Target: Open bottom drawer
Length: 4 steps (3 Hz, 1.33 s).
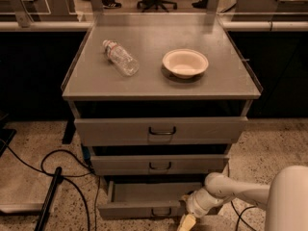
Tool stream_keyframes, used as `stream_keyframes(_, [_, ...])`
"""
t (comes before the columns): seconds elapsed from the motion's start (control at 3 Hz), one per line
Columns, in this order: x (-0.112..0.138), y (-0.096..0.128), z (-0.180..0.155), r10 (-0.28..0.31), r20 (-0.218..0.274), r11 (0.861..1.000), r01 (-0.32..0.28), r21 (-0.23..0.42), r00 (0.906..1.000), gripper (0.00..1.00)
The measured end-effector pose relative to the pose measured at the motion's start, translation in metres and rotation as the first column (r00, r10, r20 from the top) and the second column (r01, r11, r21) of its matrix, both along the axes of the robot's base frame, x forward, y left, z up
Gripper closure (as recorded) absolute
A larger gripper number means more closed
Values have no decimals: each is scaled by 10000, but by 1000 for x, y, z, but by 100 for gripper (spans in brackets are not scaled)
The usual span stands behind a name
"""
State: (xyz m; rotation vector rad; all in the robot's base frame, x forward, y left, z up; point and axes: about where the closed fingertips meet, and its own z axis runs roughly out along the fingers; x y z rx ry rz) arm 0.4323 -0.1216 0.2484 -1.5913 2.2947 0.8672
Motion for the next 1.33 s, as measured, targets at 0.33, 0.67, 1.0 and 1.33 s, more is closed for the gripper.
stream_keyframes(0.33, [11,0,-10,-16,166,9999,18,-111,9999,0])
stream_keyframes(0.67, [28,-1,-27,59,250,9995,-51,-304,9997,0])
stream_keyframes(1.0, [34,-9,-53,71,-136,9984,-79,-552,9999,0])
stream_keyframes(1.33, [25,-25,-74,82,-882,9969,-151,-769,9961,0])
